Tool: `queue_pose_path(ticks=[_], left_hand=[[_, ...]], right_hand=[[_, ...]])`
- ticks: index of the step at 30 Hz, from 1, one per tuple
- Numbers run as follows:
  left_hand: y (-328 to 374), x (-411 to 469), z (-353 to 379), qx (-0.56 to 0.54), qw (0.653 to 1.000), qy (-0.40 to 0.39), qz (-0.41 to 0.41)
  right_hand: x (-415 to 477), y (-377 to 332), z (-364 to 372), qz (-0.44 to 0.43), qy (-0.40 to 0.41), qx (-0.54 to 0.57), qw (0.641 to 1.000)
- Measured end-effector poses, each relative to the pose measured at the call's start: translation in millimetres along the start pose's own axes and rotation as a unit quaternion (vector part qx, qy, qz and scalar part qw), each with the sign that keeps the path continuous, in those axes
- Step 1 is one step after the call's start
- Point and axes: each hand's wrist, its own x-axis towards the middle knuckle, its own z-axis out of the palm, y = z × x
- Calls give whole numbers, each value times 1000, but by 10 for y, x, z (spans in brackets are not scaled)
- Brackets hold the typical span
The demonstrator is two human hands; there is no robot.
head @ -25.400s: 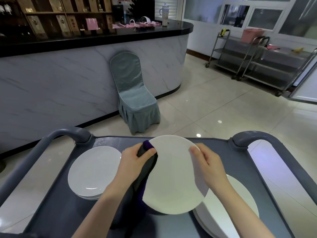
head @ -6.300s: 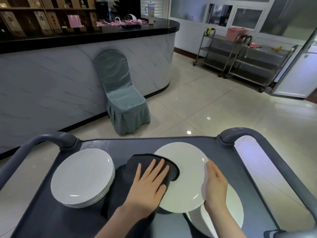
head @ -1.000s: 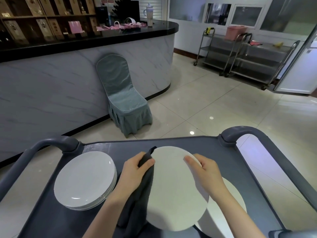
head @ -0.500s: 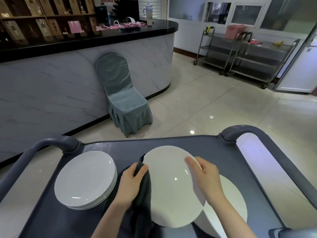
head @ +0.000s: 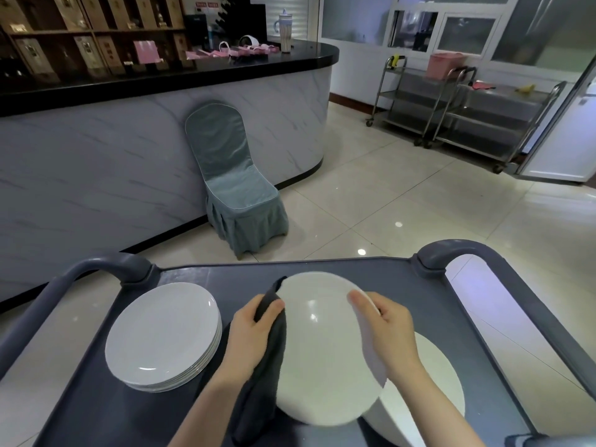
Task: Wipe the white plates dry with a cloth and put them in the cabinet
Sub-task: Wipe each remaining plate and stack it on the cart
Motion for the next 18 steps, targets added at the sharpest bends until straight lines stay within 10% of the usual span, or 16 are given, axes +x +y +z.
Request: queue_pose_path(ticks=[5, 11, 18], left_hand=[[-69, -115, 191, -153, 971, 124, -135], [81, 44, -92, 17, 995, 98, 14], [441, 148, -59, 133, 966, -147, 168]], right_hand=[[-176, 70, 260, 82, 171, 156, 970], [59, 18, -64, 1, -24, 12, 1000], [250, -191, -17, -133, -231, -194, 944]])
